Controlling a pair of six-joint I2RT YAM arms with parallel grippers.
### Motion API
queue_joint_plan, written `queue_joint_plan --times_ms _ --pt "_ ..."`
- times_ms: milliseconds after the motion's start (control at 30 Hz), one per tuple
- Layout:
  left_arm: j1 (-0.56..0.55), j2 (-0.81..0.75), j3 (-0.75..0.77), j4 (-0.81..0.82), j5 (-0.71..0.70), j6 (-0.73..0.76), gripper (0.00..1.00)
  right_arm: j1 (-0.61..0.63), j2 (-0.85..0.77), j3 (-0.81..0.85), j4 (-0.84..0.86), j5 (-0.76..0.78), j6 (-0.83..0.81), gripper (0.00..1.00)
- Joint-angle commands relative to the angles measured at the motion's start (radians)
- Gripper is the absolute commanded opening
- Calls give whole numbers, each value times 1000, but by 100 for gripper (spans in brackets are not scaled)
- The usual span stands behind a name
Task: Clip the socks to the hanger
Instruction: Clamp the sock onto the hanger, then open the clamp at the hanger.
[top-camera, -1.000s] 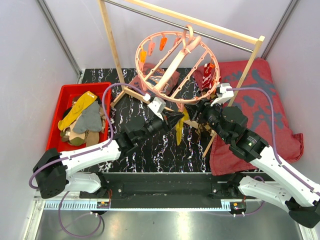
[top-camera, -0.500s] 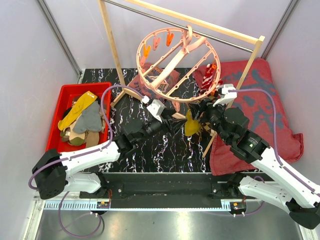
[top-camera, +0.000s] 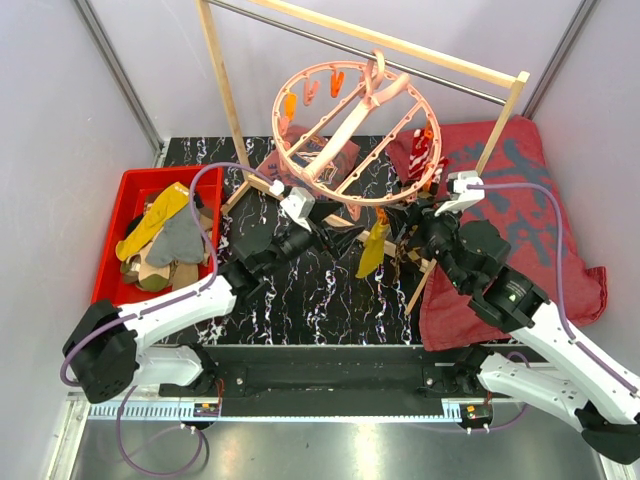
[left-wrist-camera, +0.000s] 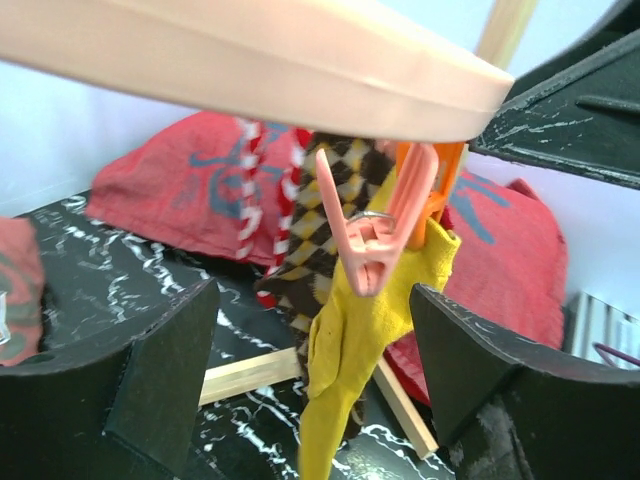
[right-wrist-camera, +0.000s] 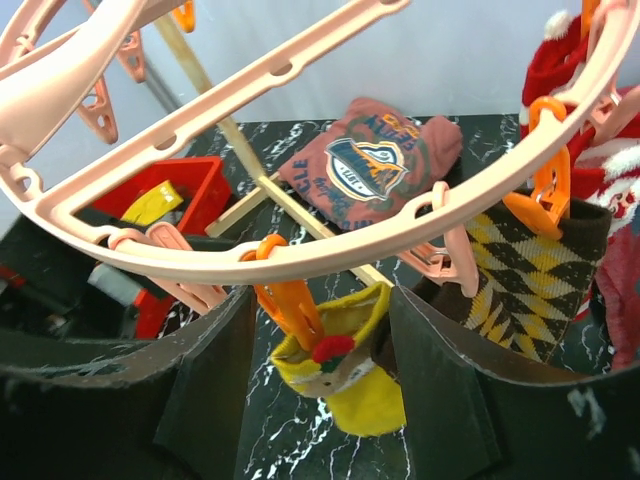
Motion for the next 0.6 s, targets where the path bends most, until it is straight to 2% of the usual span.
queue_joint_plan --times_ms 0,167,267,400,433,567 --pt "1 33 69 78 101 12 81 0 -57 30 27 -85 -28 64" --pt "3 51 91 120 121 -4 76 0 -80 77 -42 -184 -56 64" --pt "1 56 108 124 128 -11 69 0 -86 97 -72 -238 -59 65" --pt "-2 54 108 130 132 -22 54 -1 -67 119 -86 -357 -59 65" --pt "-5 53 108 130 125 -22 46 0 -60 126 -89 -379 -59 65" --pt "-23 51 108 121 101 -10 33 0 -24 139 -96 -417 -27 65"
